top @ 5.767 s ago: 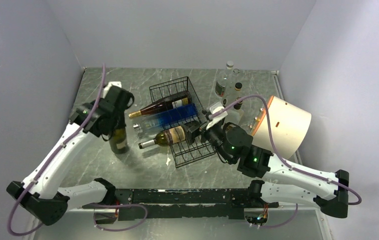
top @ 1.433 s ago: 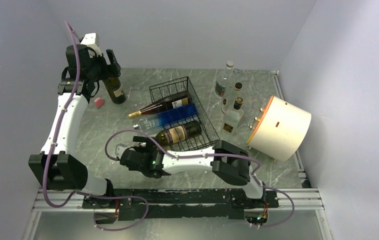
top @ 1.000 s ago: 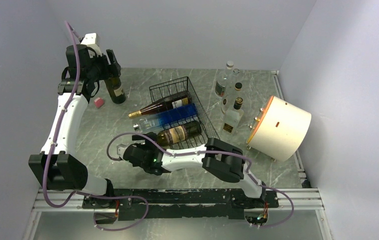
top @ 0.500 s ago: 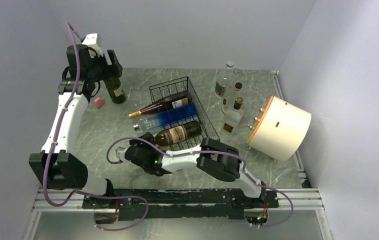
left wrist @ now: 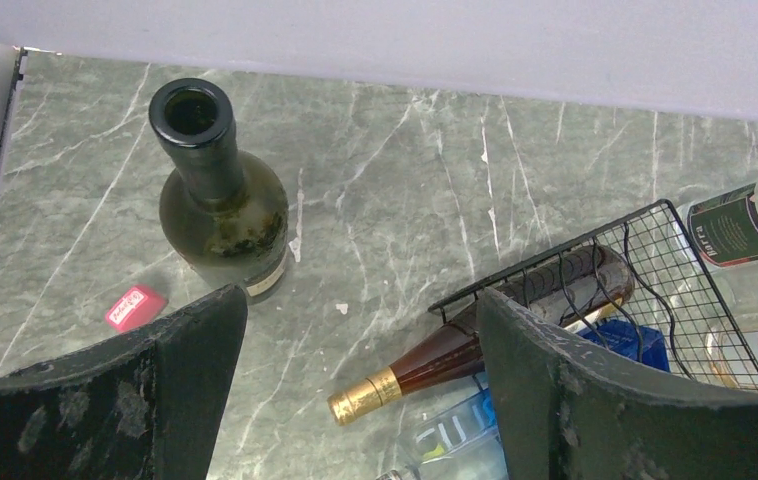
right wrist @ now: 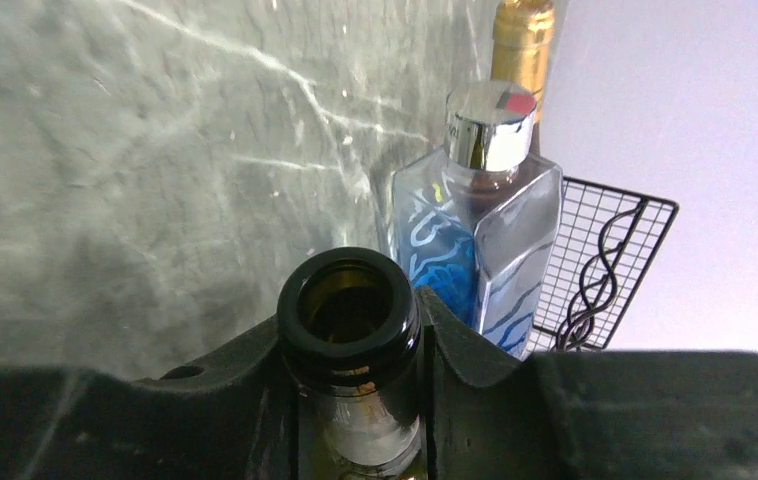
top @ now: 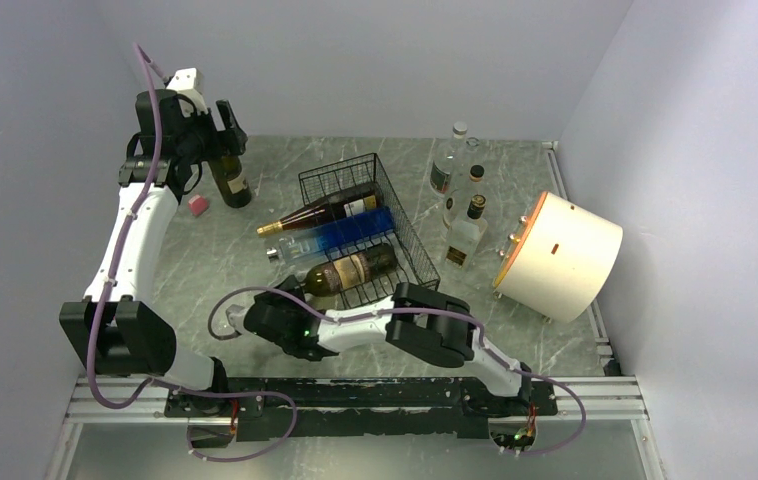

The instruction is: Take the wine bottle off the wine rack

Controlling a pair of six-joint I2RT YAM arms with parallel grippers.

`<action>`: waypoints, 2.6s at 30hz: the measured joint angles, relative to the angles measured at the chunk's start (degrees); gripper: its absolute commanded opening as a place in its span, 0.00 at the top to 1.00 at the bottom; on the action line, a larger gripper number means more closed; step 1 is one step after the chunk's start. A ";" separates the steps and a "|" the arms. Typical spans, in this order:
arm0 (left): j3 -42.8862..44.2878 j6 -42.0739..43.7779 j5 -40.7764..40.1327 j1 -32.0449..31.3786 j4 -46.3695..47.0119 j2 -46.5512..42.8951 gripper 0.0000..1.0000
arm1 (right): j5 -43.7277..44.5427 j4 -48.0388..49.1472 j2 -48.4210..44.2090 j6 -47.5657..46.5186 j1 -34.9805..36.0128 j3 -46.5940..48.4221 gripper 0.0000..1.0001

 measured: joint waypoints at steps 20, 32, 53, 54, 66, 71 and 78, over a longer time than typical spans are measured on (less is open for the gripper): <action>-2.51 -0.39 -5.64 0.50 0.52 -4.35 0.11 | -5.68 -0.52 -8.09 9.73 5.38 2.89 0.75; -9.20 -0.85 -20.17 0.70 7.21 -17.35 0.12 | -10.88 3.67 -19.10 18.86 5.55 -1.55 0.79; -10.45 -1.07 -20.39 0.68 9.05 -16.50 0.14 | -16.87 8.57 -32.28 52.59 -3.96 -10.71 0.72; -10.45 -1.05 -19.98 0.66 9.14 -16.35 0.14 | -16.52 8.09 -32.44 54.07 -4.63 -10.71 0.69; -10.45 1.49 -19.15 -4.61 9.33 -14.99 0.09 | -16.81 3.48 -32.68 59.95 -6.73 -10.16 0.31; -10.45 2.84 -19.80 -10.05 7.50 -17.05 0.07 | -17.03 1.42 -32.61 59.60 -6.73 -8.02 0.17; -10.43 1.42 -13.44 -10.19 -2.21 -25.73 0.07 | -17.75 0.90 -39.01 58.12 -6.73 -12.24 0.01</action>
